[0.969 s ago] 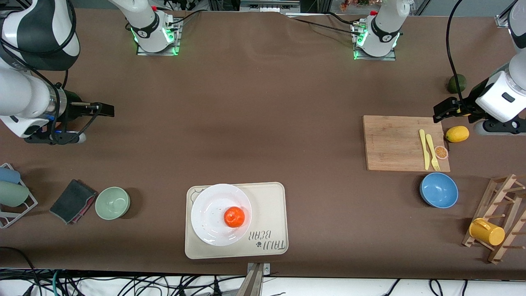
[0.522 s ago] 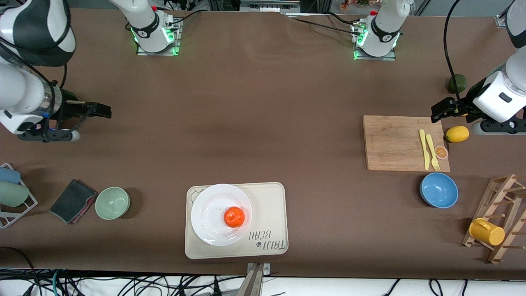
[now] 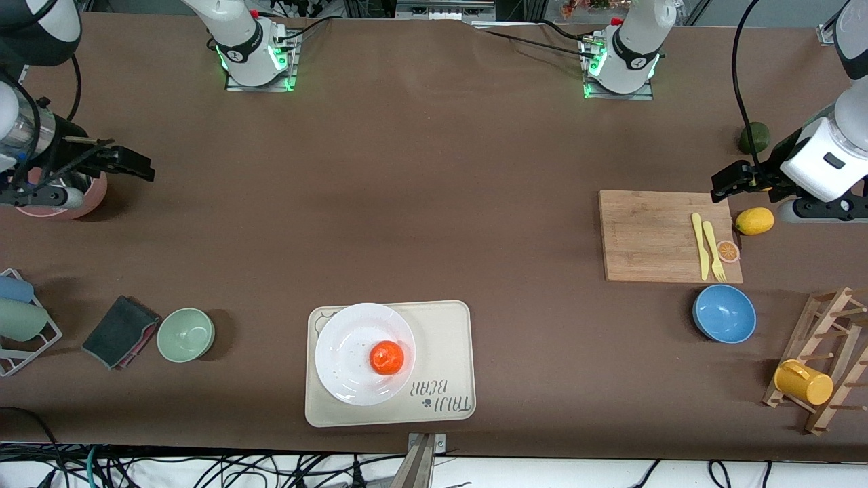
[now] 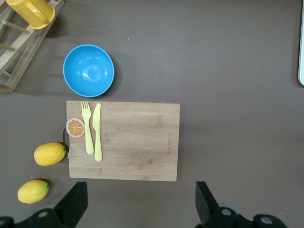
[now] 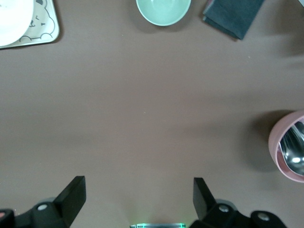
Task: Place orange and plate with both arms
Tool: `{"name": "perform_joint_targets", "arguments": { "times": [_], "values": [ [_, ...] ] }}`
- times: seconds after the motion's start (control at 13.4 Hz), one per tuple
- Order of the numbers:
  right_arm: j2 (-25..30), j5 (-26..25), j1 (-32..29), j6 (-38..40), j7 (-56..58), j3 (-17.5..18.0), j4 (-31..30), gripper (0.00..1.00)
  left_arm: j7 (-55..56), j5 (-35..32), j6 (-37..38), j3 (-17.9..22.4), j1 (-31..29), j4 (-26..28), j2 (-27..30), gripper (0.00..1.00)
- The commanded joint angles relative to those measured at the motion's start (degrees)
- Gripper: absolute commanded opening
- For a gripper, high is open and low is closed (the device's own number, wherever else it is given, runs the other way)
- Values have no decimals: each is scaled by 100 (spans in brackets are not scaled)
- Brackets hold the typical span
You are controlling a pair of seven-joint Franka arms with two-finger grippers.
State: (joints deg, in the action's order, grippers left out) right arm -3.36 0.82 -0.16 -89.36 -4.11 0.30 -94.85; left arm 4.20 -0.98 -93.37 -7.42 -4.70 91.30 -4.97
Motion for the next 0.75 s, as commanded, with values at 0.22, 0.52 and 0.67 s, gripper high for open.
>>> {"name": "perform_joint_targets", "arguments": {
  "times": [0.22,0.52,0.67],
  "values": [
    [-59,-73,-80,173,24,14,230,100,28,142,56,-5,-22,28,84,100],
    [-41,-73,-80,191,15,41,239,100,28,142,48,-5,-22,10,75,100],
    [-24,-56,-80,191,7,41,186,100,28,142,48,-5,-22,10,66,100]
  ]
}}
